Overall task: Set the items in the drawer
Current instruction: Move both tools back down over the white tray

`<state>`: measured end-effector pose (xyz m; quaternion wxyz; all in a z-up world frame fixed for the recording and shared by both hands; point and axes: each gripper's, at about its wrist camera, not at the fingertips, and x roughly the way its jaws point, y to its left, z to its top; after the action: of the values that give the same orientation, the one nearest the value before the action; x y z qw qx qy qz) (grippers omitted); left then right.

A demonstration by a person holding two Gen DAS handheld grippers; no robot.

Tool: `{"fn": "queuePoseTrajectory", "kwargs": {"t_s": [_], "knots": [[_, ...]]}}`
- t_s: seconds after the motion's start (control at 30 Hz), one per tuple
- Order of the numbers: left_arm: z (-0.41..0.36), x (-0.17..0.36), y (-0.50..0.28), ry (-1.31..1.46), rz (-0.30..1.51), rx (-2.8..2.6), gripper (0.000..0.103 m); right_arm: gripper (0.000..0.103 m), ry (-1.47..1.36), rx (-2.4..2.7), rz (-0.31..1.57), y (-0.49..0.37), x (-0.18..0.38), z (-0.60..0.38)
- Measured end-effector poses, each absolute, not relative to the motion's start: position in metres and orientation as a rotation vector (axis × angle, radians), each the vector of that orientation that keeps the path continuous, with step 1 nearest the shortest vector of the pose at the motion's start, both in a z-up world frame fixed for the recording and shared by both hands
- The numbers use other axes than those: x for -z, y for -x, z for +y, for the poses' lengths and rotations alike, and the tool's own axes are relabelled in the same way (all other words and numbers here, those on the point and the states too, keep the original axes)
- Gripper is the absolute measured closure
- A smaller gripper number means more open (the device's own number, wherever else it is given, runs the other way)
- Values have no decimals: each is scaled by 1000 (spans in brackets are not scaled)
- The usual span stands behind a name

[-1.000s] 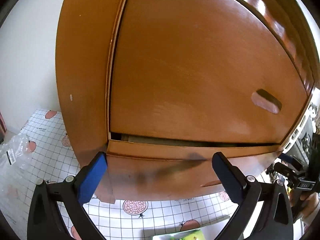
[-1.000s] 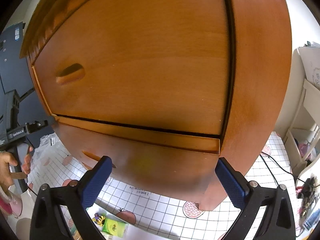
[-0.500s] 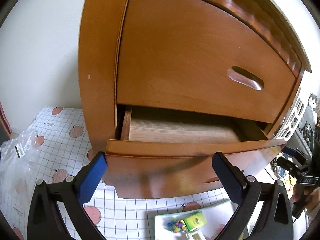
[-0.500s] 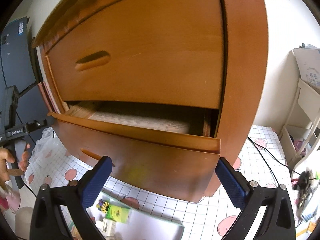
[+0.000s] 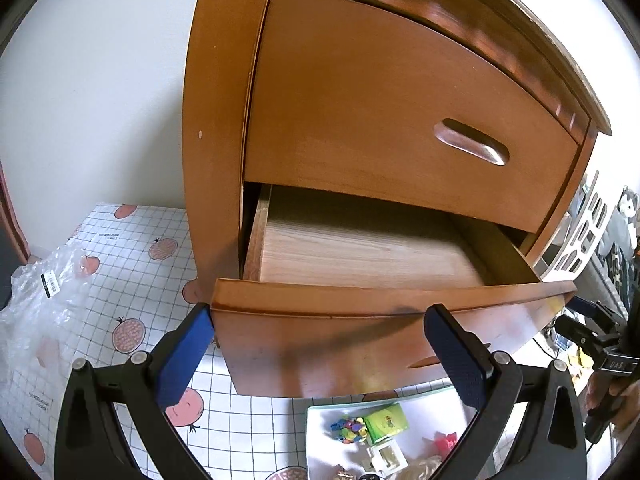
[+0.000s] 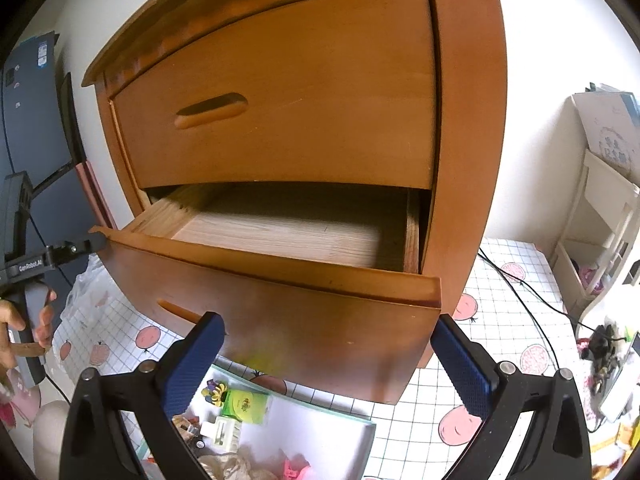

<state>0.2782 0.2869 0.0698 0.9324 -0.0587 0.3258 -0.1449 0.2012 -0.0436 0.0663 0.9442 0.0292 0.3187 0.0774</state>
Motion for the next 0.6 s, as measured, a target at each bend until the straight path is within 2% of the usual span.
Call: {"fn": "queuePoseTrajectory", "kwargs": {"t_s": [0.27, 0.6], "knots": [[288, -74, -257, 158, 674, 279, 0, 0, -99, -157, 663, -186, -68, -46], [261, -103, -194, 179, 526, 245, 0, 0, -102, -107, 576, -130, -98, -37]]}}
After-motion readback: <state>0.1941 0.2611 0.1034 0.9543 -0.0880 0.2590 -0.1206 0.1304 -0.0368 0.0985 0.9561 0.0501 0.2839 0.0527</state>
